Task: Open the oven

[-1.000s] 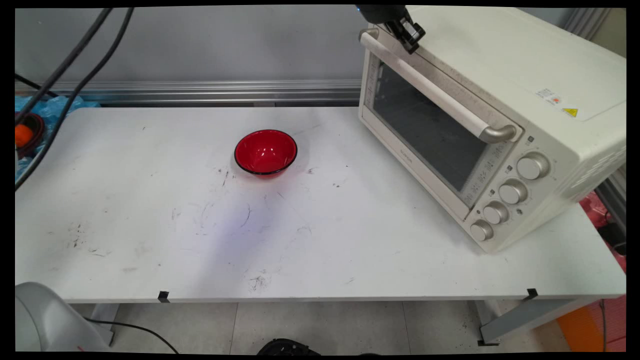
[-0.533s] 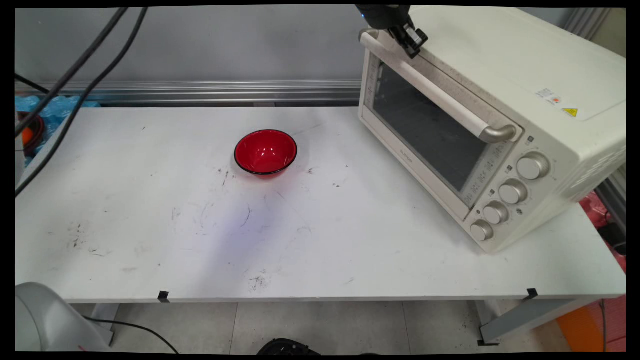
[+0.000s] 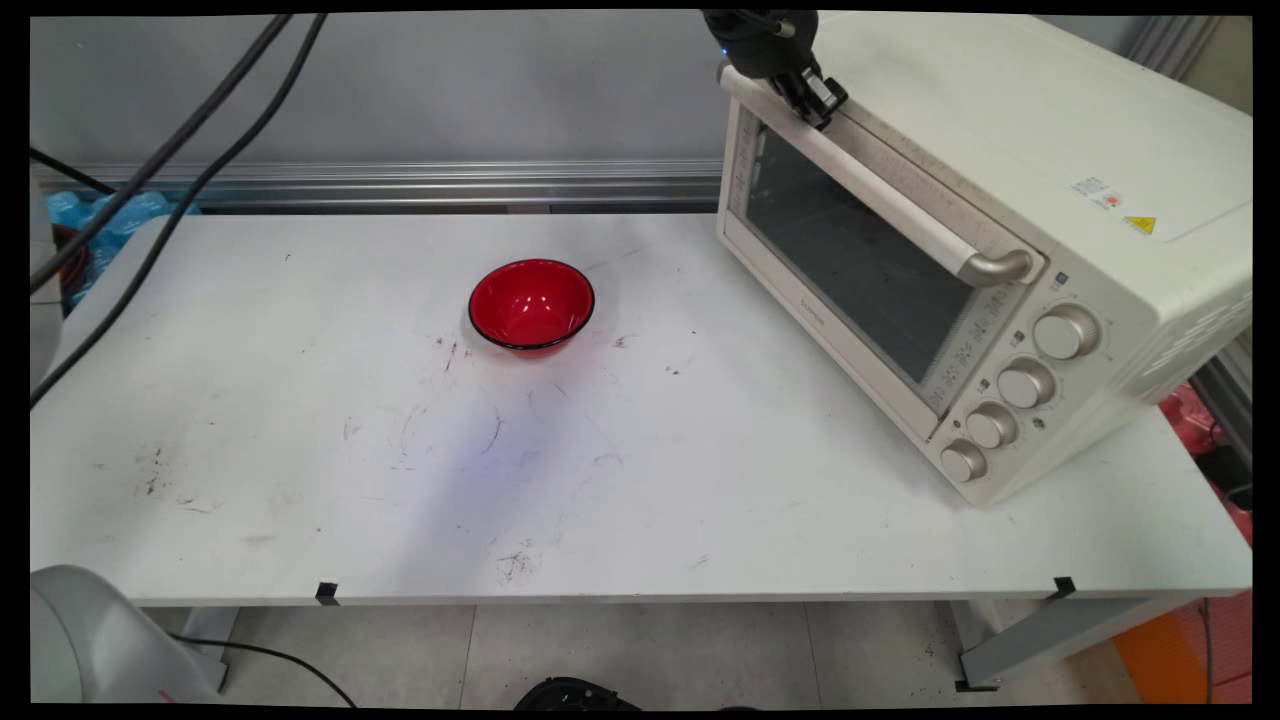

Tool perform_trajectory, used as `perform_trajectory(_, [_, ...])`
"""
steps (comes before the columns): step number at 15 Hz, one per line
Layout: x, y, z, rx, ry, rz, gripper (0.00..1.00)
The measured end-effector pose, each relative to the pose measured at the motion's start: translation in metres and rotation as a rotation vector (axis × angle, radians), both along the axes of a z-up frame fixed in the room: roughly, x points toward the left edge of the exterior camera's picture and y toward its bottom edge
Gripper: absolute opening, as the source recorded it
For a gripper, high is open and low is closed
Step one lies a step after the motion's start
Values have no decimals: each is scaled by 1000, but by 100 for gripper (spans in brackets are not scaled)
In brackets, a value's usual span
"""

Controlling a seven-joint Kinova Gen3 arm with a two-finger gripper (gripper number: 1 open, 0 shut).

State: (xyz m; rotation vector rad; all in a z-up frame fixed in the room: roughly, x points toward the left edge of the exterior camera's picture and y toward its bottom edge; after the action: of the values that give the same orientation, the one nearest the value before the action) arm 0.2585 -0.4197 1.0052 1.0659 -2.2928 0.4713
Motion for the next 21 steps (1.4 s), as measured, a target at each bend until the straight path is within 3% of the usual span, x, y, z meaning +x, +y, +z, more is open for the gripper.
perform_trajectory(21, [22, 23, -23, 94, -53, -16, 0])
